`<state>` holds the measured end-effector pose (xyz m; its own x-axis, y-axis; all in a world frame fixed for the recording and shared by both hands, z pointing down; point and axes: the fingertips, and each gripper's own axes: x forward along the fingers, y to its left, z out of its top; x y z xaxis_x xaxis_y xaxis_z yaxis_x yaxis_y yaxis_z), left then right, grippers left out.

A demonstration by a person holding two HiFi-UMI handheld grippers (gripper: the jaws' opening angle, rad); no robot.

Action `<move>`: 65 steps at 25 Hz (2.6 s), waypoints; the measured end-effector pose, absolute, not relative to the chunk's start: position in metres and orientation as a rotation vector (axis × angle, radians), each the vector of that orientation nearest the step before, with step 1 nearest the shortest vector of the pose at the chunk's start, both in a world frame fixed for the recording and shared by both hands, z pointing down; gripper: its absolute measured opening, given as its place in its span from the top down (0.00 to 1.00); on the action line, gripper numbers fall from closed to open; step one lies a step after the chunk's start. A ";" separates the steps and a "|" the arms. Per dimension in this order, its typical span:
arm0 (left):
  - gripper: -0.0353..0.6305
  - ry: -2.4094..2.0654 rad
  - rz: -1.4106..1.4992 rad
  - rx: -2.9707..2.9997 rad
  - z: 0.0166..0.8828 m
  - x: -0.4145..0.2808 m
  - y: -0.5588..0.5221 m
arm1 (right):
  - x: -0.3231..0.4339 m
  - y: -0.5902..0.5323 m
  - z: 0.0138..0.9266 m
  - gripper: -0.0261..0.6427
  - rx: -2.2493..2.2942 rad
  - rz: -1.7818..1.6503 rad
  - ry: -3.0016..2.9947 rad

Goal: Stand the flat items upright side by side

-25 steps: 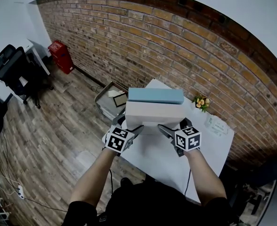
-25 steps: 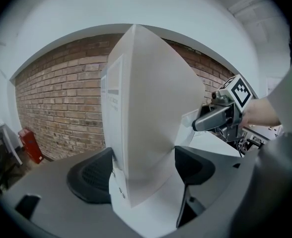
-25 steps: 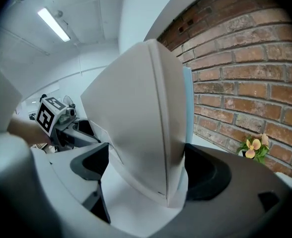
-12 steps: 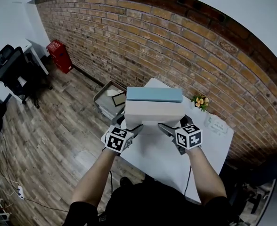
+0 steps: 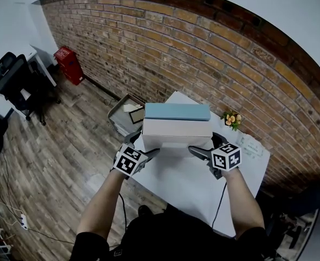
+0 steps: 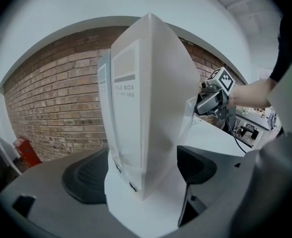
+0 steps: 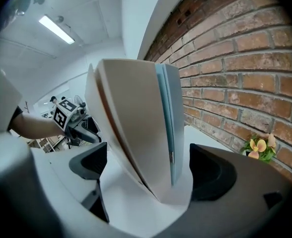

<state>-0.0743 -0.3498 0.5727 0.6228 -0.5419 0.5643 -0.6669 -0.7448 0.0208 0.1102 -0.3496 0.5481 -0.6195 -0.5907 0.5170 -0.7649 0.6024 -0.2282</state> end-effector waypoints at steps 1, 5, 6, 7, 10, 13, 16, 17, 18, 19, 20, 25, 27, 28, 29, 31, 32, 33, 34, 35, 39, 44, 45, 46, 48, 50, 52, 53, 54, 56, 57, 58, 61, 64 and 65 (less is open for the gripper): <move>0.28 -0.971 0.814 2.617 0.575 -0.075 -0.350 | 0.110 -0.351 0.550 0.20 1.069 0.610 -2.451; 0.24 -0.916 0.855 2.613 0.578 -0.075 -0.353 | 0.106 -0.357 0.550 0.18 1.012 0.564 -2.498; 0.24 -0.913 0.856 2.614 0.578 -0.075 -0.355 | 0.104 -0.358 0.549 0.18 0.995 0.549 -2.512; 0.24 -0.912 0.856 2.617 0.578 -0.076 -0.356 | 0.102 -0.358 0.548 0.18 0.977 0.534 -2.526; 0.24 -0.895 0.860 2.635 0.578 -0.072 -0.359 | 0.097 -0.358 0.547 0.18 0.932 0.477 -2.564; 0.24 -0.877 0.873 2.654 0.578 -0.066 -0.361 | 0.093 -0.359 0.546 0.18 0.923 0.403 -2.577; 0.24 -0.871 0.880 2.663 0.579 -0.063 -0.362 | 0.092 -0.360 0.545 0.20 0.938 0.375 -2.580; 0.24 -0.870 0.880 2.664 0.579 -0.062 -0.361 | 0.092 -0.359 0.545 0.21 0.942 0.377 -2.582; 0.24 -0.870 0.879 2.666 0.579 -0.061 -0.361 | 0.093 -0.358 0.544 0.21 0.944 0.378 -2.584; 0.24 -0.873 0.876 2.666 0.579 -0.061 -0.360 | 0.093 -0.356 0.544 0.23 0.946 0.379 -2.586; 0.24 -0.877 0.872 2.666 0.579 -0.061 -0.360 | 0.093 -0.354 0.544 0.24 0.948 0.380 -2.587; 0.24 -0.906 0.860 2.657 0.579 -0.062 -0.361 | 0.095 -0.349 0.541 0.32 0.953 0.383 -2.595; 0.24 -0.911 0.857 2.654 0.579 -0.062 -0.361 | 0.096 -0.348 0.541 0.34 0.956 0.383 -2.596; 0.24 -0.914 0.856 2.652 0.580 -0.062 -0.362 | 0.096 -0.348 0.540 0.35 0.959 0.383 -2.597; 0.24 -0.916 0.855 2.652 0.580 -0.062 -0.362 | 0.096 -0.347 0.540 0.36 0.961 0.384 -2.599; 0.24 -0.919 0.854 2.653 0.580 -0.062 -0.362 | 0.097 -0.346 0.540 0.39 0.963 0.383 -2.601; 0.24 -0.920 0.854 2.654 0.581 -0.062 -0.362 | 0.097 -0.345 0.540 0.39 0.963 0.382 -2.601; 0.24 -0.920 0.854 2.655 0.581 -0.063 -0.361 | 0.097 -0.344 0.541 0.39 0.963 0.381 -2.599; 0.24 -0.919 0.853 2.654 0.582 -0.063 -0.360 | 0.096 -0.344 0.541 0.39 0.963 0.380 -2.597; 0.24 -0.918 0.851 2.652 0.582 -0.063 -0.359 | 0.096 -0.343 0.541 0.39 0.964 0.378 -2.595; 0.24 -0.934 0.829 2.630 0.580 -0.066 -0.359 | 0.099 -0.345 0.536 0.37 0.982 0.401 -2.603; 0.24 -0.977 0.790 2.603 0.573 -0.076 -0.358 | 0.112 -0.344 0.534 0.34 1.000 0.447 -2.608; 0.24 -0.987 0.774 2.598 0.571 -0.079 -0.357 | 0.114 -0.343 0.534 0.34 1.006 0.463 -2.611; 0.24 -0.997 0.759 2.593 0.568 -0.082 -0.356 | 0.116 -0.342 0.534 0.34 1.012 0.478 -2.614; 0.24 -1.016 0.735 2.587 0.565 -0.090 -0.352 | 0.120 -0.338 0.534 0.34 1.025 0.495 -2.612; 0.24 -1.037 0.707 2.582 0.561 -0.097 -0.346 | 0.122 -0.336 0.534 0.34 1.053 0.507 -2.605; 0.24 -1.059 0.669 2.575 0.557 -0.107 -0.339 | 0.124 -0.333 0.532 0.34 1.114 0.550 -2.604; 0.24 -1.071 0.649 2.569 0.555 -0.112 -0.336 | 0.125 -0.332 0.530 0.34 1.153 0.580 -2.606; 0.24 -1.083 0.629 2.563 0.553 -0.117 -0.332 | 0.126 -0.330 0.528 0.34 1.191 0.607 -2.609; 0.24 -1.105 0.595 2.551 0.550 -0.129 -0.325 | 0.126 -0.327 0.523 0.34 1.258 0.632 -2.608; 0.24 -1.115 0.581 2.546 0.549 -0.134 -0.321 | 0.126 -0.325 0.520 0.34 1.291 0.636 -2.602; 0.24 -1.125 0.568 2.543 0.547 -0.139 -0.317 | 0.126 -0.323 0.519 0.34 1.326 0.639 -2.592; 0.27 -1.157 0.521 2.542 0.539 -0.150 -0.306 | 0.131 -0.316 0.515 0.34 1.451 0.672 -2.553; 0.31 -1.177 0.484 2.557 0.530 -0.157 -0.294 | 0.132 -0.306 0.513 0.34 1.548 0.687 -2.517; 0.33 -1.181 0.478 2.566 0.528 -0.158 -0.290 | 0.130 -0.302 0.513 0.34 1.565 0.682 -2.506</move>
